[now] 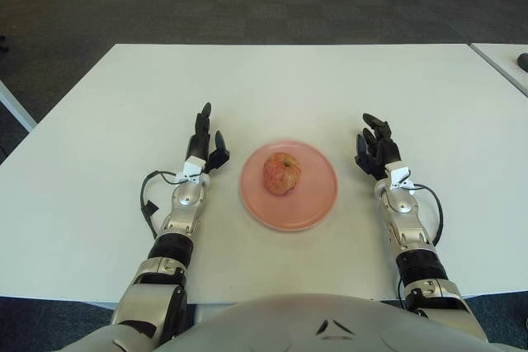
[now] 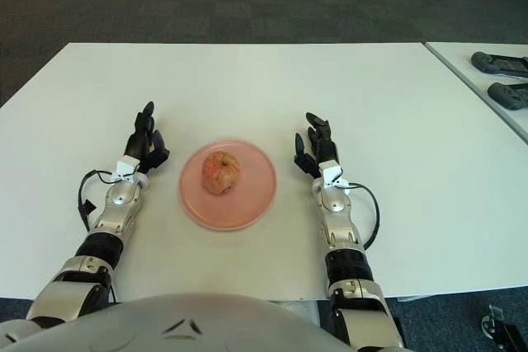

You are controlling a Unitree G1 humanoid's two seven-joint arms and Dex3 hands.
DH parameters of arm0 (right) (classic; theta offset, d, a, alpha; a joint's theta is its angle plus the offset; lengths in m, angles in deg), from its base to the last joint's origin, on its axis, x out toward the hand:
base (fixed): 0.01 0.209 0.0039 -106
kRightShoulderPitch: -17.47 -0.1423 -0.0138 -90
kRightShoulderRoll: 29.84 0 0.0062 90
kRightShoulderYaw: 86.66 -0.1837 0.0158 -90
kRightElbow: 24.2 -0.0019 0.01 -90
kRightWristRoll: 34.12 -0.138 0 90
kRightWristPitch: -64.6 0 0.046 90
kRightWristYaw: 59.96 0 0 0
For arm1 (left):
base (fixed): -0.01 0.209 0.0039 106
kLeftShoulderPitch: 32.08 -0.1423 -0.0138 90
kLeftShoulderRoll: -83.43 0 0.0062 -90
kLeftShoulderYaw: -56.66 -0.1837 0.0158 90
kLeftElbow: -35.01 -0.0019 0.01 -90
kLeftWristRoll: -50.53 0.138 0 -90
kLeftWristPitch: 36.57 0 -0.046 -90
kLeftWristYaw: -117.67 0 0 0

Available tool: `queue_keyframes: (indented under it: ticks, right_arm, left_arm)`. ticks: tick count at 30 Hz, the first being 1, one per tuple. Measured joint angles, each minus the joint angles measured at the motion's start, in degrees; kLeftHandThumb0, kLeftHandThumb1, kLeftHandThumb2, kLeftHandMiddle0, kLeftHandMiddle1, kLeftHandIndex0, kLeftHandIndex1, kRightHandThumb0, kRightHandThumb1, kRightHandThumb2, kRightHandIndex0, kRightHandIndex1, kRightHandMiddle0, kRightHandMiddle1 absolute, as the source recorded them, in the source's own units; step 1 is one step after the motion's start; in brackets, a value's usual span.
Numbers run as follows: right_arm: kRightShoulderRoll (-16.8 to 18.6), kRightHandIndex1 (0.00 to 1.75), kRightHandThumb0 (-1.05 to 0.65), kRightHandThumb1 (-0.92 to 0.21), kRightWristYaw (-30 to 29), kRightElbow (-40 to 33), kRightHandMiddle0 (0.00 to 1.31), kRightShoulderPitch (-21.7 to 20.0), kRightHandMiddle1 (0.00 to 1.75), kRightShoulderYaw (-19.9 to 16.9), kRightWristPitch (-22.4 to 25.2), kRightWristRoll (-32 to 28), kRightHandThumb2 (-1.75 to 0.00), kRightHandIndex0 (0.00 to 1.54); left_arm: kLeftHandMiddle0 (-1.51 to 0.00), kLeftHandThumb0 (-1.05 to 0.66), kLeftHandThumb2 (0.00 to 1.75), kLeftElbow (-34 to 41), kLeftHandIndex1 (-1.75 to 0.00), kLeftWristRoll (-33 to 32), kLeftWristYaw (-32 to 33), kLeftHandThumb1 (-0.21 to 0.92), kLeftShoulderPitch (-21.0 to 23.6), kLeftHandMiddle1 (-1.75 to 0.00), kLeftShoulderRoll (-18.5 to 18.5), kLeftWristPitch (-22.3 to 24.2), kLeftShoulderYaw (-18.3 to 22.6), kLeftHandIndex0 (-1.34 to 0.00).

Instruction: Put the apple into the plate.

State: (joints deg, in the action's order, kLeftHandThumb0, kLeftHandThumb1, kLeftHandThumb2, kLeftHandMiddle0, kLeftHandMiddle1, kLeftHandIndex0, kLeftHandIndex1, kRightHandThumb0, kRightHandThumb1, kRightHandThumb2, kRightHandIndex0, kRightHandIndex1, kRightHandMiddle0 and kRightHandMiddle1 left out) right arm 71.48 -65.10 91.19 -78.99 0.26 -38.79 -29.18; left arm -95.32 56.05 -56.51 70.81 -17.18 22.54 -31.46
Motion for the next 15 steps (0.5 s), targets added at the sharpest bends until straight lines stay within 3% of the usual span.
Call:
queue_keyframes:
  ticks: [15]
  right_arm:
    - [0.9,0.02,-0.68,-0.92,-0.2,-2.4,0.0,0.7,0.44,0.1,2.6,0.0,-0.67,0.31]
  left_arm:
    - [-0.09,-0.82,1.03,1.5,-0.2,0.5,0.9,0.92,-1.1,-0.01,-0.5,-0.1,-0.2,0.0]
